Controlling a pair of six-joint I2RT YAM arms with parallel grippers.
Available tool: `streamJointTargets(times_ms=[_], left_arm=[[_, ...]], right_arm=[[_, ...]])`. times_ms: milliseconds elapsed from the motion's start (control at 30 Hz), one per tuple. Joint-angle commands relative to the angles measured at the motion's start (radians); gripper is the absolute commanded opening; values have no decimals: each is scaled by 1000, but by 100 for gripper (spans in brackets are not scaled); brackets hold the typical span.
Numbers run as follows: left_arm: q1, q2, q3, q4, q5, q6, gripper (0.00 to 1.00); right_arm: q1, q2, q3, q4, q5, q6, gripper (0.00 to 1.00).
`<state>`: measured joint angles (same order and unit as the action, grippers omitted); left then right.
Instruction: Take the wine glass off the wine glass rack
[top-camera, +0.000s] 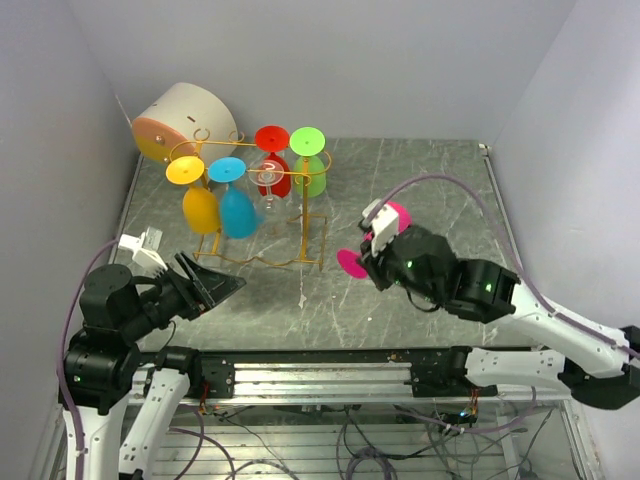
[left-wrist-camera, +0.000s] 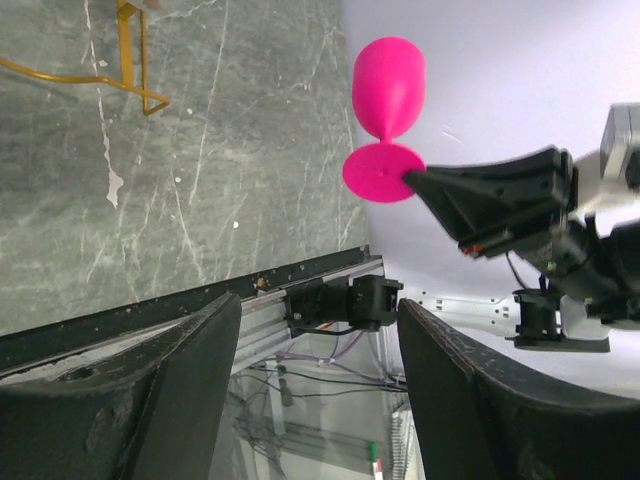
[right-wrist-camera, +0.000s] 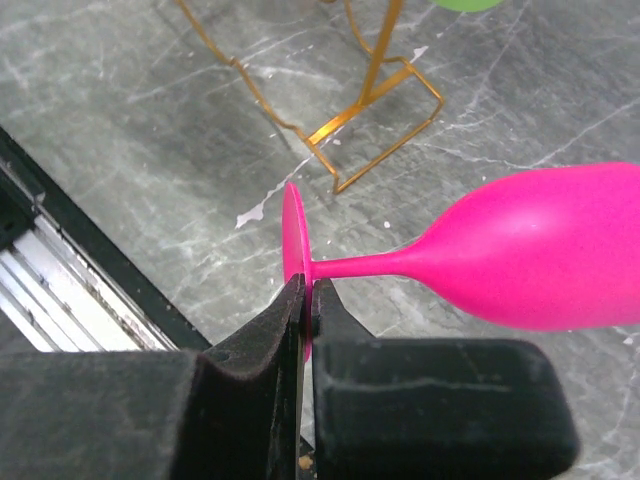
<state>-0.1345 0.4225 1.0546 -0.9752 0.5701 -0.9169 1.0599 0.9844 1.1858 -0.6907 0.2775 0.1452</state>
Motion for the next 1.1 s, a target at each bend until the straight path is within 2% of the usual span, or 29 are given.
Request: streamJointTargets(times_ms=[0, 67, 133, 233, 367, 467, 633, 800, 900, 967, 1067], left_arm=[[4, -32, -45, -6, 71, -100, 74], [4, -47, -66, 23, 95, -143, 74], [5, -63, -67, 38, 103, -177, 73], [6, -74, -51, 26, 111, -203, 73], [13, -80, -36, 27, 150, -249, 74], [21, -95, -31, 44, 170, -286, 73], [24, -61, 16, -38, 155, -215, 73], [26, -60, 5, -26, 148, -216, 72], [26, -73, -26, 5, 145, -241, 72], [27, -76, -45, 22, 143, -248, 72], [27, -73, -60, 32, 141, -246, 72]], right_arm=[[237, 6, 18, -24, 401, 9, 0], [403, 25, 4, -46, 571, 55, 0], [627, 51, -17, -74, 766, 113, 0], [868, 121, -35, -138, 1023, 196, 0], [1001, 243, -20, -220, 1176, 298, 0], [1018, 297, -34, -155, 1234, 223, 0], [1024, 301, -6, -169, 1213, 237, 0], [1023, 156, -36, -56, 1109, 154, 0], [1022, 4, -103, 166, 961, -9, 0], [1021, -103, -167, 384, 834, -140, 0], [1020, -222, -224, 503, 664, -230, 0]])
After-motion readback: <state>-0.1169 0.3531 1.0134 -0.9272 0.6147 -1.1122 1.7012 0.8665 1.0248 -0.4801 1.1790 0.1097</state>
